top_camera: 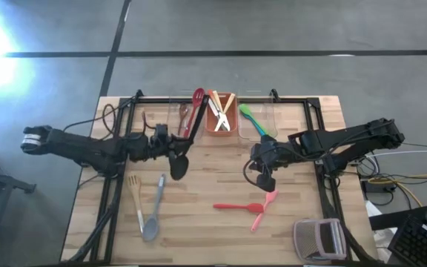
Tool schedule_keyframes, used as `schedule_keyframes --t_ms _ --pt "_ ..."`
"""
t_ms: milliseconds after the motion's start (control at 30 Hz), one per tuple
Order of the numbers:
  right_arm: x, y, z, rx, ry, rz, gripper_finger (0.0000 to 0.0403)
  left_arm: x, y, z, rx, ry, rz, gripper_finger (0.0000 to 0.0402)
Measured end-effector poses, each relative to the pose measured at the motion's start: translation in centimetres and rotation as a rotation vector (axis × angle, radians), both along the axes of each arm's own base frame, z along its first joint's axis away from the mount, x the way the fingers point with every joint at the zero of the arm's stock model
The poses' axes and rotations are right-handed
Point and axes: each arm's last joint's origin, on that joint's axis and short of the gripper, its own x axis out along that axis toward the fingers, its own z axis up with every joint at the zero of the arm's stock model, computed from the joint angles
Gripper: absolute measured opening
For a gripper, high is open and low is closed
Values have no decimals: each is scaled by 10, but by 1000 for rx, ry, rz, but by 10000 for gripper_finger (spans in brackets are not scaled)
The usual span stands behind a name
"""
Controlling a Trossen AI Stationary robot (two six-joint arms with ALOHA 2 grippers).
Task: Pick & Place Kitchen Items
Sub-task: Put the black serving spoon into the left transparent bin
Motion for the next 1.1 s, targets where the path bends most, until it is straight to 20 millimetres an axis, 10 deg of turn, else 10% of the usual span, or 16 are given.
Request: schedule_keyframes --t_ms 400,1100 --pt "0 0 0 0 0 0 8 2 31 37 222 78 121 23" --pt "2 0 -2 0 1 -1 8 -5 123 22 199 89 258 23"
